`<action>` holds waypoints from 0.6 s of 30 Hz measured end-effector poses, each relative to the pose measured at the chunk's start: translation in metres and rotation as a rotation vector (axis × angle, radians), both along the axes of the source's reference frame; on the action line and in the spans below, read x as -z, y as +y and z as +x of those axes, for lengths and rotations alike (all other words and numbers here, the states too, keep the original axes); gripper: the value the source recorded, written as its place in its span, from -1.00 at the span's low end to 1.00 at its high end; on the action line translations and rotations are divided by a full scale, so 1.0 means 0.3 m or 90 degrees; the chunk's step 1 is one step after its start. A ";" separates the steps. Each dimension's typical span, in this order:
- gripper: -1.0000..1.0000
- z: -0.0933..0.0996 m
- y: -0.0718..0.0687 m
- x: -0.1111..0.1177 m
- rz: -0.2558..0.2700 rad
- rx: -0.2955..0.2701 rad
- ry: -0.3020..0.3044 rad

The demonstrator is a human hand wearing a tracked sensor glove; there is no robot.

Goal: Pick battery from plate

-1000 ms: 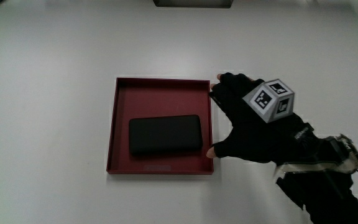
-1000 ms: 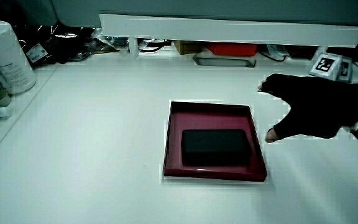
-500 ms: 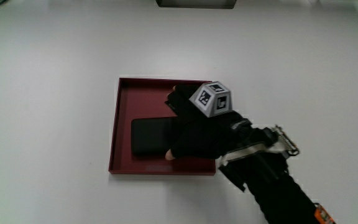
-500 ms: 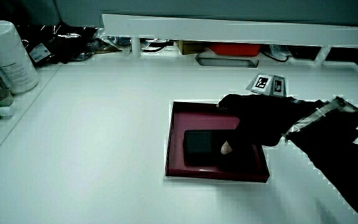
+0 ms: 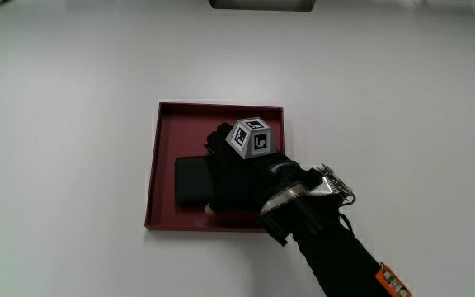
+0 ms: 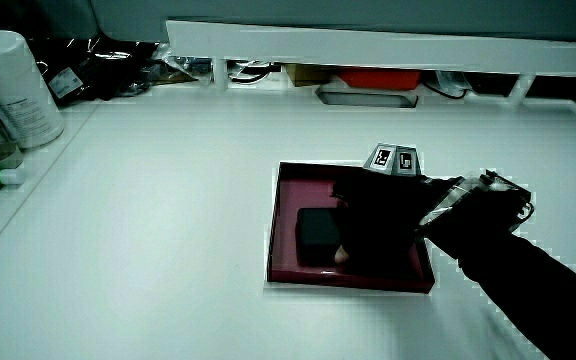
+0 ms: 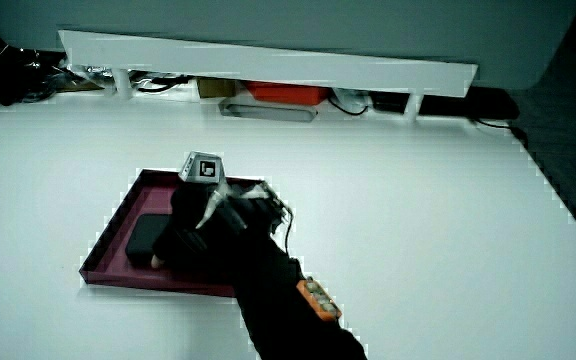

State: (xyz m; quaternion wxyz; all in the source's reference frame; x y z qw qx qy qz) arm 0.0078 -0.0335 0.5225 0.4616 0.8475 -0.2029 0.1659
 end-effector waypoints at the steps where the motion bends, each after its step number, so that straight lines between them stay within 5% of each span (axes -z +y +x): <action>1: 0.00 -0.004 0.002 -0.009 0.002 0.003 0.011; 9: 0.32 -0.025 0.012 -0.022 -0.001 0.022 0.027; 18: 0.73 -0.029 0.015 -0.004 0.055 0.003 0.007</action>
